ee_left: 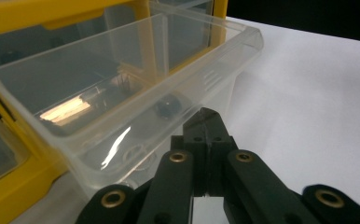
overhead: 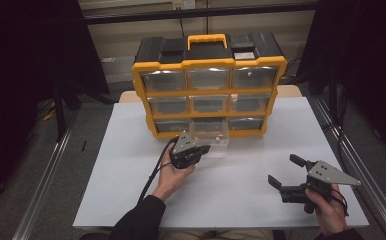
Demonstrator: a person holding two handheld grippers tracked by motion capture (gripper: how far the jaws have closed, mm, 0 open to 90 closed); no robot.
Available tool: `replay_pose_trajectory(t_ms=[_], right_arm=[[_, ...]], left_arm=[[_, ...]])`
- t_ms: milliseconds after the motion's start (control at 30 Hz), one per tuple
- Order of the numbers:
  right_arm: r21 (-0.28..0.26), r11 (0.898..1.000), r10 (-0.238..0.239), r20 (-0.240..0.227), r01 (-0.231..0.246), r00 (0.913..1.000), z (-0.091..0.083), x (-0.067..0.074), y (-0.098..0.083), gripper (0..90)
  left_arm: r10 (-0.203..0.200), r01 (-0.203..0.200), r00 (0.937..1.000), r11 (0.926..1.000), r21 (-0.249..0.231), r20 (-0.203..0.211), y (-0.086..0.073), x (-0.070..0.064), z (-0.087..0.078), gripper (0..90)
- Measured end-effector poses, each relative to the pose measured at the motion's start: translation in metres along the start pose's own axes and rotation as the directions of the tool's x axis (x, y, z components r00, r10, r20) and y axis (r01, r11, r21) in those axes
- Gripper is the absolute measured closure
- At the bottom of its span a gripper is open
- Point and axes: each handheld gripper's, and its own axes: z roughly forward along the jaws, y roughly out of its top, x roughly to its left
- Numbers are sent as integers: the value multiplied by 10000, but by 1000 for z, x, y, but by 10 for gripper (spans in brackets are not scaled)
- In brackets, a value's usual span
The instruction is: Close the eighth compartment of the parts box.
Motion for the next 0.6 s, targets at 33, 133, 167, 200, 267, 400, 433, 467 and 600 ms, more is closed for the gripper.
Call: replay_pose_trajectory(t_ms=[33,133,167,200,267,400,433,467,600], right_arm=[[19,10000,-12,9,12,10000,0,0,0,3],[21,10000,-6,3,6,10000,0,0,0,3],[29,10000,-8,22,8,10000,-1,0,0,3],[31,10000,-8,20,8,10000,-1,0,0,3],[8,10000,3,-15,-3,10000,0,0,0,3],[53,10000,14,-14,-14,10000,0,0,0,3],[57,10000,6,-12,-6,10000,0,0,0,3],[59,10000,18,-22,-18,10000,0,0,0,3],[41,10000,20,-29,-20,10000,0,1,0,3]], left_arm=[[111,-111,9999,9999,21,-31,1,1,0,900],[78,-78,10000,10000,3,29,1,1,0,900],[-23,23,10000,9999,-101,31,1,1,1,900],[23,-21,9996,10000,74,-287,2,0,0,900],[54,-50,9995,9999,111,-317,2,1,1,900],[-95,95,10000,9999,-46,-13,3,3,3,900],[-40,40,10000,10000,-13,-18,4,3,3,900],[-62,62,10000,10000,-16,-35,5,3,3,900],[-143,145,9990,9999,39,-422,6,3,4,900]])
